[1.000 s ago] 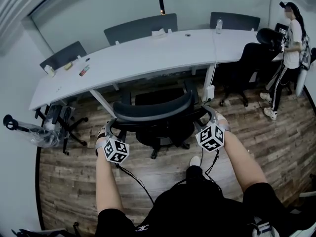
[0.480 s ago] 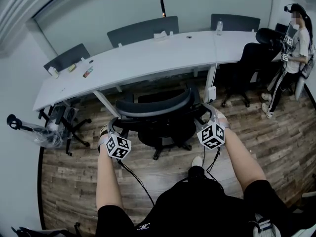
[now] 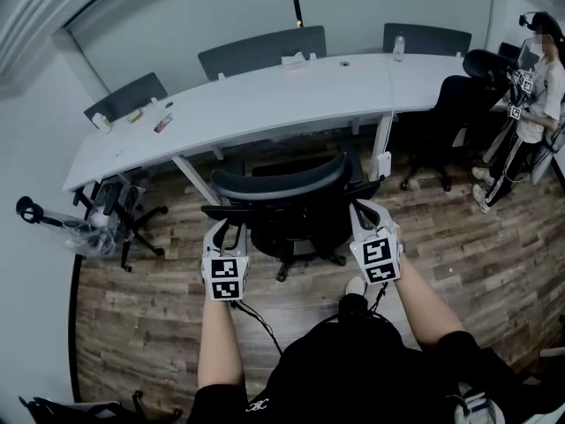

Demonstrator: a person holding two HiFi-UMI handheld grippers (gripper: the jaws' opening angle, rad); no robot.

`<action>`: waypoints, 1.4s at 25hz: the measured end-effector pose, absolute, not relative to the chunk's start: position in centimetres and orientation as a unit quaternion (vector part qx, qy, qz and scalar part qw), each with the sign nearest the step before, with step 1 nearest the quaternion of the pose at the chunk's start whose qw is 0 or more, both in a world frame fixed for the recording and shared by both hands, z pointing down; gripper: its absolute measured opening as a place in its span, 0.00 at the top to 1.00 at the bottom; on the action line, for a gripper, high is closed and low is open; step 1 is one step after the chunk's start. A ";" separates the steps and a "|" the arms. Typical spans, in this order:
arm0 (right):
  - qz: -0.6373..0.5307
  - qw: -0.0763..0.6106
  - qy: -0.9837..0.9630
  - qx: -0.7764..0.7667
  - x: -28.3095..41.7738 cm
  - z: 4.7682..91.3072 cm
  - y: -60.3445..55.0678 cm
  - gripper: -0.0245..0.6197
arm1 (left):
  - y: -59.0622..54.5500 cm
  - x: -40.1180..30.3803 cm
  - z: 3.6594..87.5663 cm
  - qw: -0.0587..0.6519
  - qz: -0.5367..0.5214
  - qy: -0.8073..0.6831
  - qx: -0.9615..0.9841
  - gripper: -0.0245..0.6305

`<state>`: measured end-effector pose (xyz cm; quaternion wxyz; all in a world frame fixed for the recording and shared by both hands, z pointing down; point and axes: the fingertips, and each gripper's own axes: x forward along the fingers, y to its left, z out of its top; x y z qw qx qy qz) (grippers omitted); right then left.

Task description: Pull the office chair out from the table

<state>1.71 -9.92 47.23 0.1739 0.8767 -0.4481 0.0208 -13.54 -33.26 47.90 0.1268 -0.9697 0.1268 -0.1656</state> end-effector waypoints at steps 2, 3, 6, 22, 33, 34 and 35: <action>0.039 0.145 -0.455 0.878 0.3 46.6 -10.3 0.95 | -31.5 -13.7 47.1 0.091 -0.136 0.136 -0.977 0.83; 0.042 0.139 -0.458 0.877 -0.5 46.3 -10.4 0.95 | -30.6 -13.8 46.8 0.076 -0.123 0.138 -0.980 0.85; 0.035 0.126 -0.470 0.873 -2.7 45.1 -10.6 0.95 | -27.9 -14.3 45.8 0.044 -0.098 0.138 -0.985 0.97; 0.038 0.105 -0.493 0.863 -5.7 44.2 -10.9 0.95 | -23.3 -14.6 45.2 0.007 -0.103 0.138 -0.985 0.97; 0.039 0.109 -0.489 0.865 -5.7 44.4 -11.1 0.95 | -23.2 -14.5 45.1 0.019 -0.107 0.139 -0.984 0.97; 0.038 0.110 -0.488 0.865 -5.8 44.4 -11.1 0.95 | -23.2 -14.6 45.1 0.015 -0.109 0.139 -0.984 0.97; 0.038 0.111 -0.487 0.865 -5.8 44.3 -11.1 0.95 | -23.3 -14.6 45.2 0.012 -0.110 0.141 -0.984 0.97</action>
